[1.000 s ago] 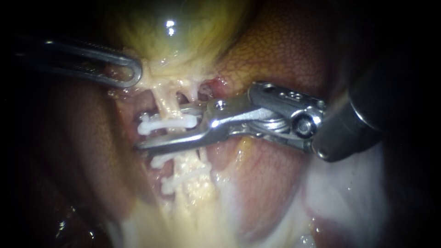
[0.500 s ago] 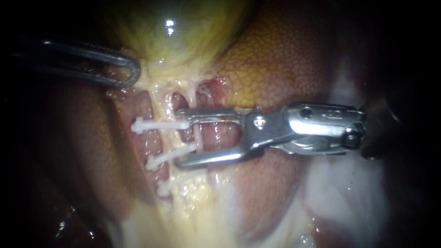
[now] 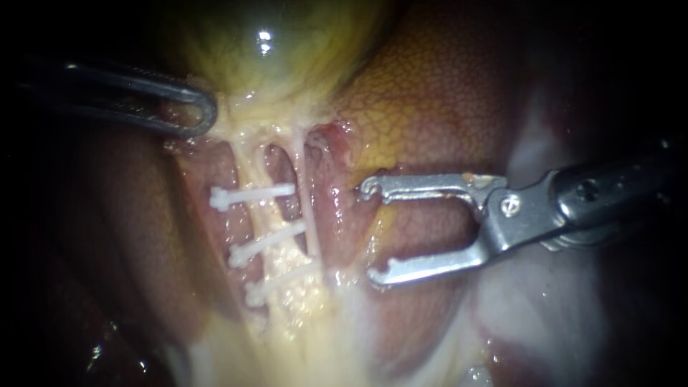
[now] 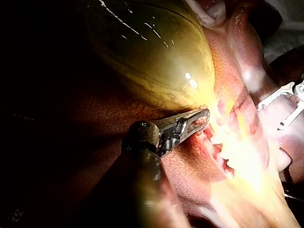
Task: Going back third clip left tube
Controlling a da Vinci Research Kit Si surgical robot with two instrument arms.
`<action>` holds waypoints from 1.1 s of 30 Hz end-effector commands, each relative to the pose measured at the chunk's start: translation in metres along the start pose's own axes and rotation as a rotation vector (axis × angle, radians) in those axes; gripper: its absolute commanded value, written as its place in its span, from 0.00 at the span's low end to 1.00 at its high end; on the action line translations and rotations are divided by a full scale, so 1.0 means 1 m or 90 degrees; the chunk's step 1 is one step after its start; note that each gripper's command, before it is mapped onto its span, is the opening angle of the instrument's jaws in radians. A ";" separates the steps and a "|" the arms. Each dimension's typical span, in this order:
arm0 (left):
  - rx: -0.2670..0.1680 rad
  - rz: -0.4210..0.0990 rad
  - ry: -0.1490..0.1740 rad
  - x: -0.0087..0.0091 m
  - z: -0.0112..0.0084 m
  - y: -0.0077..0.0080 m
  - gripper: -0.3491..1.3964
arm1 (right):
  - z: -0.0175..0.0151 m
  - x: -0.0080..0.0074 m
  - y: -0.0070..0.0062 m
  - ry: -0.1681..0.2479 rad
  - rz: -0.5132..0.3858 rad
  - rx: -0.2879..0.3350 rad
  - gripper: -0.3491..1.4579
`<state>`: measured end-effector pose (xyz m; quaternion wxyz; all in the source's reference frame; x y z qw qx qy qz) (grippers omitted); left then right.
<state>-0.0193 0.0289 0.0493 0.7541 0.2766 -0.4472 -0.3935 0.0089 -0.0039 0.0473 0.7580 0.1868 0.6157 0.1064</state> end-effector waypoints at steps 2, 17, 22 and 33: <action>0.000 0.000 0.000 0.0000 0.0000 0.0000 0.00 | -0.0006 -0.0002 0.0000 -0.008 0.001 0.000 0.46; 0.000 0.004 -0.001 0.0011 0.0029 0.0000 0.00 | -0.0018 -0.0005 0.0000 -0.073 -0.008 0.007 0.45; 0.005 0.008 0.004 0.0018 0.0051 0.0009 0.00 | -0.0020 -0.0005 0.0000 -0.082 -0.007 -0.001 0.46; 0.009 0.011 0.009 0.0020 0.0071 0.0020 0.00 | -0.0023 -0.0006 -0.0001 -0.083 -0.007 -0.003 0.46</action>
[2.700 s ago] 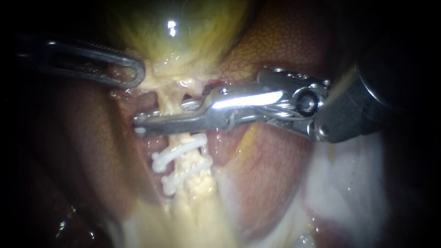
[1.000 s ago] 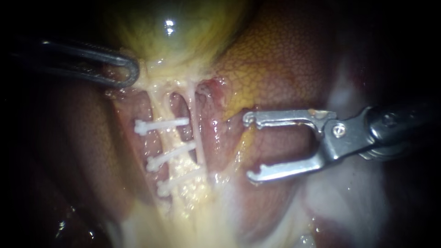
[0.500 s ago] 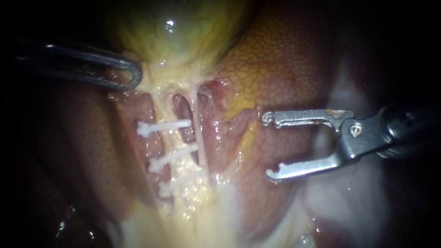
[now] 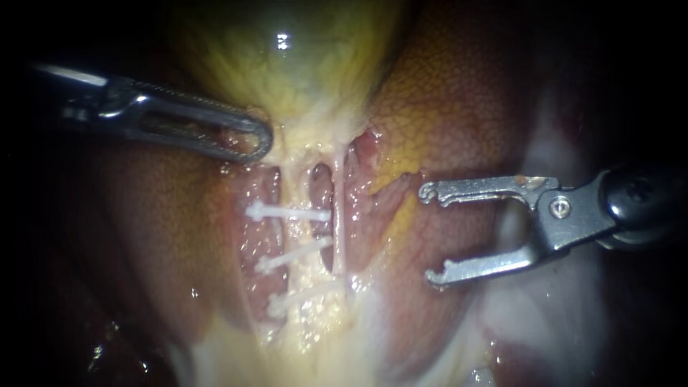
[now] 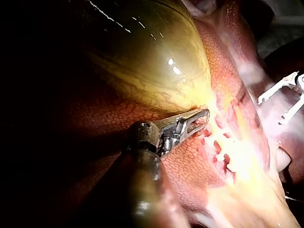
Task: Going back third clip left tube
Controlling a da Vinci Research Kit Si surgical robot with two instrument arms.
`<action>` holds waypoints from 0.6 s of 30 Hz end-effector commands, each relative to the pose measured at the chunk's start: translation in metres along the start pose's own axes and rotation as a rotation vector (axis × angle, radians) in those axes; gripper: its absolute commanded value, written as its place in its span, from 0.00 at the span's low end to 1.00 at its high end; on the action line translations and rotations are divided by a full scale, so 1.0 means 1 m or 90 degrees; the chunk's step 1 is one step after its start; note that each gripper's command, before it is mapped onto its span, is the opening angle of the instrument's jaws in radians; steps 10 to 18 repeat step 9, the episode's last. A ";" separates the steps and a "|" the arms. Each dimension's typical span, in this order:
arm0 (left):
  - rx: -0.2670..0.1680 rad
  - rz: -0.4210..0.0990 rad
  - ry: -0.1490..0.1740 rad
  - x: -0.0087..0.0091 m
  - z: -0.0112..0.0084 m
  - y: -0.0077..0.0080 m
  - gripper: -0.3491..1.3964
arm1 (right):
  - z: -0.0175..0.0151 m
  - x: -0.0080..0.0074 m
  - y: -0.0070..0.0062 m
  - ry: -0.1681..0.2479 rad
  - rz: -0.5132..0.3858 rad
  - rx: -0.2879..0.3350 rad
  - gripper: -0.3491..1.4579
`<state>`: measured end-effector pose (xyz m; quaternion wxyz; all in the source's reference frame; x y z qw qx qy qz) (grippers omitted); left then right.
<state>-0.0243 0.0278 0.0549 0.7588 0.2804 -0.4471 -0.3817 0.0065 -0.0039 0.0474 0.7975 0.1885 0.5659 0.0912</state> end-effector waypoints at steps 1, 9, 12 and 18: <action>0.000 0.000 0.000 0.0000 -0.0001 0.0000 0.00 | 0.0000 0.0000 0.0000 0.000 0.000 0.000 0.46; 0.002 0.000 0.001 0.0000 -0.0004 0.0000 0.00 | 0.0007 0.0002 0.0001 -0.001 0.002 -0.007 0.47; 0.002 0.000 0.001 0.0000 -0.0004 0.0000 0.00 | 0.0007 0.0002 0.0001 -0.001 0.002 -0.007 0.47; 0.002 0.000 0.001 0.0000 -0.0004 0.0000 0.00 | 0.0007 0.0002 0.0001 -0.001 0.002 -0.007 0.47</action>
